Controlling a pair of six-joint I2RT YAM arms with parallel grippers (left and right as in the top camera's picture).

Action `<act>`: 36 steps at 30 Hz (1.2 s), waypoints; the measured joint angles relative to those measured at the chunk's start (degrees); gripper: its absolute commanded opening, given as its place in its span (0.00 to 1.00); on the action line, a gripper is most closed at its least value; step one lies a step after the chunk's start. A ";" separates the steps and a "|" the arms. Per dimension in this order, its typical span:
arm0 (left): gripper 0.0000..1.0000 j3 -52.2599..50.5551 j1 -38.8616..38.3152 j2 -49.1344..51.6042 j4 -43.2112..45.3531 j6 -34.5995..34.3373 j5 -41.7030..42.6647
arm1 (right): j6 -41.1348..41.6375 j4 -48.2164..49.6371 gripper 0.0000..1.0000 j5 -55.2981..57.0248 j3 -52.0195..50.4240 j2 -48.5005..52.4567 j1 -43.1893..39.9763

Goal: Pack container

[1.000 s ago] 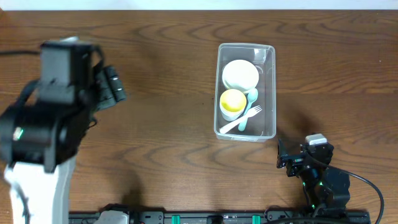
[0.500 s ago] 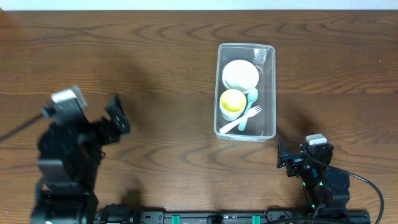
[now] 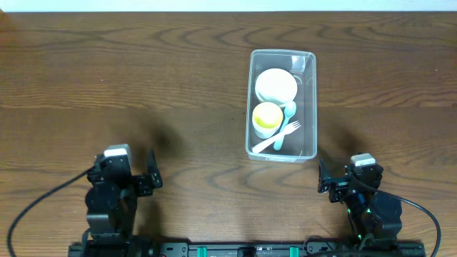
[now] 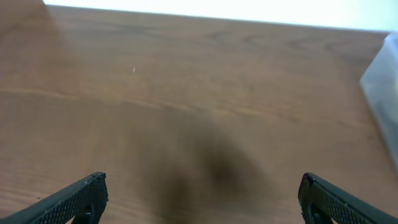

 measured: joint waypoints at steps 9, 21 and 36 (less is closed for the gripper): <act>0.98 -8.76 1.31 -9.46 0.02 0.76 0.37 | 0.00 -0.02 0.99 0.00 0.00 0.00 0.00; 0.98 -13.44 2.19 -13.31 0.70 0.76 0.39 | 0.00 0.00 0.99 0.00 0.00 0.00 0.00; 0.98 -13.44 2.21 -13.31 0.70 0.74 0.39 | 0.00 0.00 0.99 0.00 0.00 0.00 0.00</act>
